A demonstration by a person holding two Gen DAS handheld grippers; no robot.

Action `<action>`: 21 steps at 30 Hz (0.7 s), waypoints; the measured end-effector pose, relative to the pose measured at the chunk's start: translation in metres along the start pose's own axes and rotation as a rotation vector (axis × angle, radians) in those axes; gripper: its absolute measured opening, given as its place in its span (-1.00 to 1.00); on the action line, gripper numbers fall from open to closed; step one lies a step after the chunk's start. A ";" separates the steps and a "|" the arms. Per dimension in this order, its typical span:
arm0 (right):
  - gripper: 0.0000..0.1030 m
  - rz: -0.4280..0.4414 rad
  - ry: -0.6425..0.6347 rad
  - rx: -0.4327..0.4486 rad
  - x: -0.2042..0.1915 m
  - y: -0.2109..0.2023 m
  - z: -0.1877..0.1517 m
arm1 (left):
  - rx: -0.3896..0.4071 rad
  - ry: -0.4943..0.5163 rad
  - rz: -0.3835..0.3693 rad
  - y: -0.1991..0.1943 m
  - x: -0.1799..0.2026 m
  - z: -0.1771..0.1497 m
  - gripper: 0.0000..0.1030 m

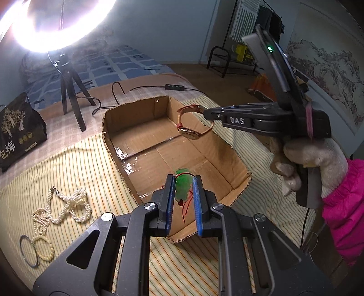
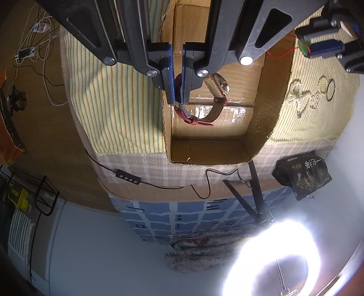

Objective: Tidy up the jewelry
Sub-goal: 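Carry the pendant in the left gripper and the watch in the right gripper into the cardboard box, then open the right gripper to drop the watch while the left gripper releases the pendant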

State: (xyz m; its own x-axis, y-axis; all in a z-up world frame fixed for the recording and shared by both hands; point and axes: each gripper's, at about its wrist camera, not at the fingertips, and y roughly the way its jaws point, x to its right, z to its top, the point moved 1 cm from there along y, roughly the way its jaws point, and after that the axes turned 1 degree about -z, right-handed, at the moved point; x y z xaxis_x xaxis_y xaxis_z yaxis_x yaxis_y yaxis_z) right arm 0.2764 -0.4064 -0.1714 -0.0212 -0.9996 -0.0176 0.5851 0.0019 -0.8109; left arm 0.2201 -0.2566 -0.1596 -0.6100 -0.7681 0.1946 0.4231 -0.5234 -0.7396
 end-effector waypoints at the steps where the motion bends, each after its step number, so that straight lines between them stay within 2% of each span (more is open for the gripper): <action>1: -0.93 0.005 0.002 -0.001 -0.001 0.001 0.000 | -0.003 0.003 0.000 0.000 0.001 0.000 -0.72; 5: -0.90 0.014 -0.002 -0.003 -0.004 0.002 0.000 | -0.009 0.007 0.002 0.000 0.001 0.000 -0.72; 7: -0.82 0.021 -0.005 0.002 -0.006 0.001 0.001 | -0.008 0.005 0.002 -0.002 0.001 0.000 -0.72; 9: -0.42 0.022 -0.003 0.012 -0.007 -0.001 0.002 | -0.016 0.004 -0.001 -0.002 0.001 -0.001 -0.72; 10: -0.40 0.019 -0.001 0.023 -0.008 -0.004 0.002 | -0.022 0.003 -0.004 -0.001 0.000 -0.001 -0.63; 11: -0.39 0.018 -0.002 0.028 -0.009 -0.005 0.002 | -0.025 0.004 -0.005 -0.001 0.000 -0.001 -0.34; 12: -0.35 0.018 -0.003 0.030 -0.009 -0.007 0.003 | -0.019 0.008 -0.003 -0.003 0.001 -0.002 -0.16; 13: -0.29 0.014 -0.002 0.034 -0.010 -0.009 0.003 | -0.008 0.013 0.004 -0.005 0.002 -0.002 0.12; 14: -0.12 0.009 -0.002 0.037 -0.011 -0.010 0.004 | -0.001 0.017 0.008 -0.006 0.002 -0.003 0.25; 15: 0.04 0.001 -0.003 0.045 -0.011 -0.012 0.004 | 0.008 0.026 0.012 -0.009 0.004 -0.003 0.26; 18: 0.32 -0.013 -0.002 0.062 -0.013 -0.017 0.004 | 0.008 0.043 0.022 -0.012 0.006 -0.006 0.26; 21: 0.45 -0.024 -0.003 0.067 -0.015 -0.022 0.004 | 0.009 0.042 0.026 -0.016 0.004 -0.008 0.26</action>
State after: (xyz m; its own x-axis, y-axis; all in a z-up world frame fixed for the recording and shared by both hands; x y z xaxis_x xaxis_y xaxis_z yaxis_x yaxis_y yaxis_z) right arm 0.2665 -0.3918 -0.1509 -0.0334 -0.9994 0.0027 0.6378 -0.0234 -0.7698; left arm 0.2058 -0.2487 -0.1519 -0.6263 -0.7654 0.1477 0.4453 -0.5068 -0.7381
